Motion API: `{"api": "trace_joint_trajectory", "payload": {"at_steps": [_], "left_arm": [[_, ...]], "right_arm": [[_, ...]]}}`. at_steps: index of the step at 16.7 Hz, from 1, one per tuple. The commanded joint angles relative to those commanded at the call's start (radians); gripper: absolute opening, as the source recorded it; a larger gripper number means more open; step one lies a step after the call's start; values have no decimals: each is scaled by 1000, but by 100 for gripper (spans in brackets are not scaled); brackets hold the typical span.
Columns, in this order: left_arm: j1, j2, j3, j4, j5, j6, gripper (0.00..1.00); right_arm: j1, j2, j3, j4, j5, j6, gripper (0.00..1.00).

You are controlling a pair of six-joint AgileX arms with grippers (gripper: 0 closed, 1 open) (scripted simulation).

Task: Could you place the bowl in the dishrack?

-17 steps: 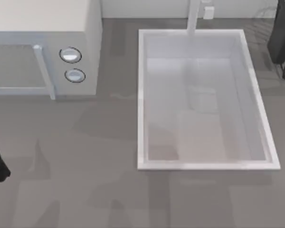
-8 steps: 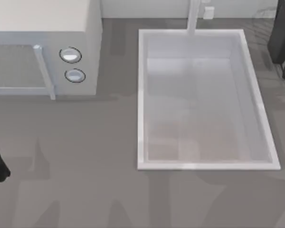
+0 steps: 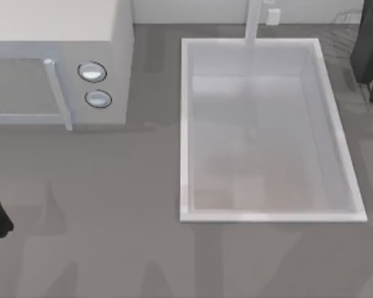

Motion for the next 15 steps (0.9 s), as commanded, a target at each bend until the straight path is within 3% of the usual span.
{"api": "trace_joint_trajectory", "payload": {"at_steps": [12, 15], "left_arm": [[0, 0, 0, 0, 0, 0, 100], [0, 0, 0, 0, 0, 0, 100]], "right_arm": [[0, 0, 0, 0, 0, 0, 98], [0, 0, 0, 0, 0, 0, 100]]}}
